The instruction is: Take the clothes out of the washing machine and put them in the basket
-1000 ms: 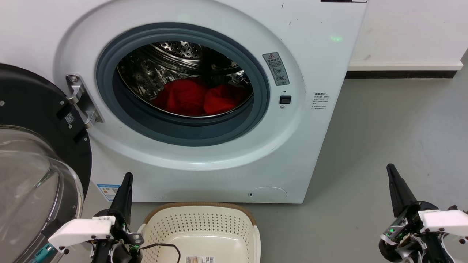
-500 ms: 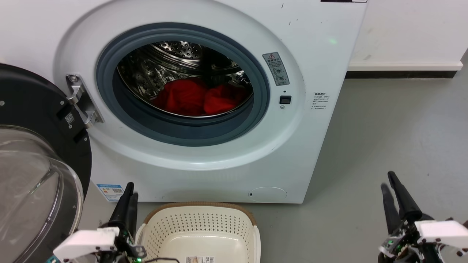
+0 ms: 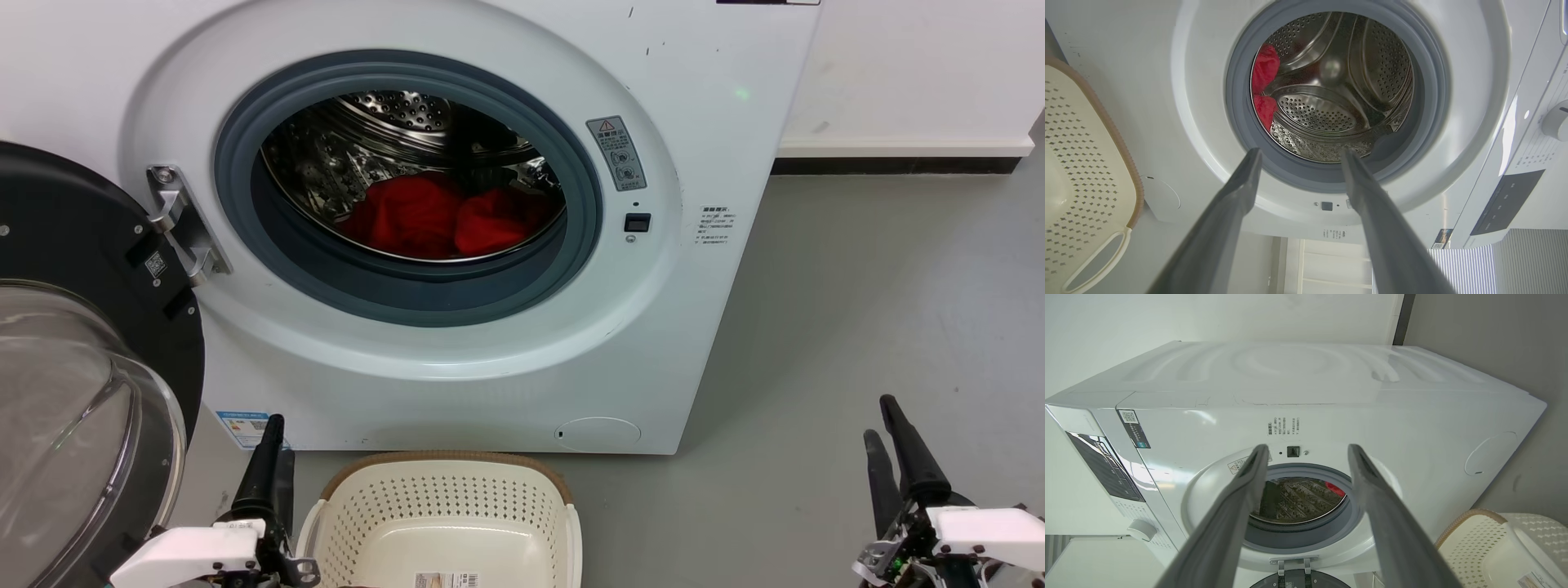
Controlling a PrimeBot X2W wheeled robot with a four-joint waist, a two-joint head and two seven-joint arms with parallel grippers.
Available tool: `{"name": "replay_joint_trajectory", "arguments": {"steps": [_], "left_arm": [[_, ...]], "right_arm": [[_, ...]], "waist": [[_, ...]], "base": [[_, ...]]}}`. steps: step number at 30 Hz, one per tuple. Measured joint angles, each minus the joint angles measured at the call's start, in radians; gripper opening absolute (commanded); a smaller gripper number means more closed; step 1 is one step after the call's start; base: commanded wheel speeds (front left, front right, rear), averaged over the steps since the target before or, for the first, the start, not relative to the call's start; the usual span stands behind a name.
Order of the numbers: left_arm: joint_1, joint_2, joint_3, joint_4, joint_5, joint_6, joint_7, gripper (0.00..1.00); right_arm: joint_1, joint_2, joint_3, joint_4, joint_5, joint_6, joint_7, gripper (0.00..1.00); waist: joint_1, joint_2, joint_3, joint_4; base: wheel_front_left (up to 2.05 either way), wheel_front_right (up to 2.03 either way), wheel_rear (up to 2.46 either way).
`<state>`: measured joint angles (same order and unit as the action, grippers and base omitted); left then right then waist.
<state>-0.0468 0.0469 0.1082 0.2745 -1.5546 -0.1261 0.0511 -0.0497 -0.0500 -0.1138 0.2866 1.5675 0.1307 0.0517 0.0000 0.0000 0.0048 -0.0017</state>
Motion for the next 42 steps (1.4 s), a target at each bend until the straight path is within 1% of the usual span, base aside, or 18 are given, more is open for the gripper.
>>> {"name": "replay_joint_trajectory", "arguments": {"steps": [6,9,15,22,28,38,42], "left_arm": [[0.000,0.000,0.027,-0.002,0.078,0.000,-0.027,1.00],[0.000,0.000,0.039,-0.009,0.121,0.000,-0.039,1.00],[0.000,0.000,0.060,-0.035,0.236,0.002,-0.064,1.00],[0.000,0.000,0.058,-0.103,0.388,0.032,-0.090,1.00],[0.005,0.001,0.033,-0.166,0.512,0.055,-0.109,1.00],[0.034,0.001,-0.011,-0.215,0.702,0.056,-0.143,1.00],[0.040,0.001,-0.029,-0.233,0.764,0.069,-0.154,1.00]], "right_arm": [[0.002,0.001,-0.034,0.008,-0.104,0.000,-0.026,1.00],[0.002,0.002,-0.043,0.006,-0.178,0.000,-0.038,1.00],[0.002,0.002,-0.051,-0.042,-0.373,0.000,-0.062,1.00],[0.003,0.003,-0.037,-0.126,-0.594,0.000,-0.088,1.00],[0.010,0.003,-0.002,-0.206,-0.825,0.000,-0.109,1.00],[0.014,0.003,0.016,-0.268,-1.019,0.000,-0.141,1.00],[0.015,0.003,0.021,-0.287,-1.086,0.000,-0.154,1.00]], "waist": [[0.0000,0.0000,0.000,-0.002],[0.0000,0.0000,0.000,-0.003],[0.0000,0.0000,0.002,-0.006],[0.0000,0.0000,0.005,-0.009],[0.0000,0.0000,0.009,-0.012],[0.0000,0.0000,0.013,-0.015],[0.0000,0.0000,0.014,-0.014]], "base": [[0.00,0.00,0.00],[0.00,0.00,0.00],[0.00,0.00,0.00],[0.00,0.00,0.00],[0.00,0.00,0.00],[0.00,0.00,0.00],[0.00,0.00,0.00]]}}
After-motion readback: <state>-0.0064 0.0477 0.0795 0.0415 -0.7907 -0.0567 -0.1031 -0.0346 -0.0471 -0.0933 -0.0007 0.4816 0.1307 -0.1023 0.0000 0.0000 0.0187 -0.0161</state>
